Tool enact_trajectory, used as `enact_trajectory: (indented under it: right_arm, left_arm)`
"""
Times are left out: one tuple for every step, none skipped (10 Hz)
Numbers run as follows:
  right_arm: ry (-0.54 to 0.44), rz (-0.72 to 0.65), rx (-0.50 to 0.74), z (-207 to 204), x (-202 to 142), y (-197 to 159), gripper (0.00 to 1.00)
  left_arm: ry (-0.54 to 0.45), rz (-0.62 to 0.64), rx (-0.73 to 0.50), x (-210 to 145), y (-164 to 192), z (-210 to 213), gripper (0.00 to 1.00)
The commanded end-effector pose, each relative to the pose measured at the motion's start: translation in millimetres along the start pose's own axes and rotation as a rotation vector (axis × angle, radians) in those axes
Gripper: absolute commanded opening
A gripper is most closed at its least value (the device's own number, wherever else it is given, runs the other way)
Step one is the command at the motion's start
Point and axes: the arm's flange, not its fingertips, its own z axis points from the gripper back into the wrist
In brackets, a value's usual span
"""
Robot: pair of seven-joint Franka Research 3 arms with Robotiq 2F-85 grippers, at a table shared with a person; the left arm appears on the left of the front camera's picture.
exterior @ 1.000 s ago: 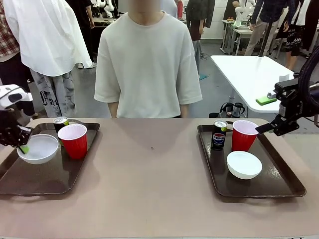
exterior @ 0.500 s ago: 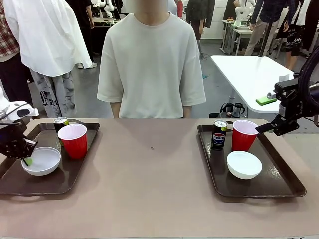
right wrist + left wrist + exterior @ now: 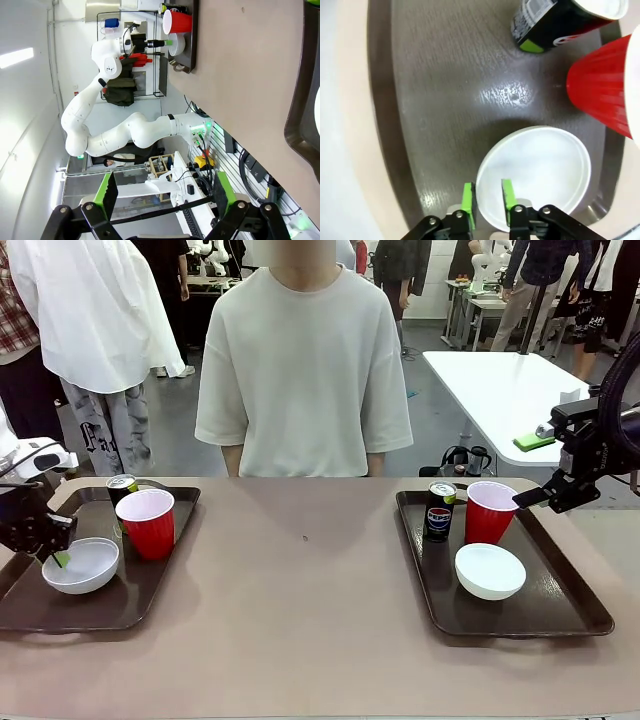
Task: Prepare tableware on both trays.
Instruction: Pick up a Picnic Bowl from the table and place it on a Handle tray.
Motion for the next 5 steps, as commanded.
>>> enact_trajectory:
  right_arm:
    - [0.018, 0.016, -0.009, 2, 0, -2, 1.0]
    - [0.018, 0.016, -0.009, 2, 0, -2, 1.0]
    - [0.018, 0.016, -0.009, 2, 0, -2, 1.0]
    - [0.018, 0.016, -0.009, 2, 0, -2, 1.0]
    - [0.018, 0.016, -0.009, 2, 0, -2, 1.0]
  left_arm:
    - [-0.014, -0.034, 0.029, -26, -15, 17, 0.46]
    - [-0.009, -0.052, 0.025, -31, -22, 26, 1.0]
    - [-0.022, -0.067, 0.012, -36, -29, 38, 0.66]
    - [-0.028, -0.083, 0.001, -38, -35, 54, 1.0]
    - [-0.03, -0.097, -0.021, -43, -42, 63, 0.85]
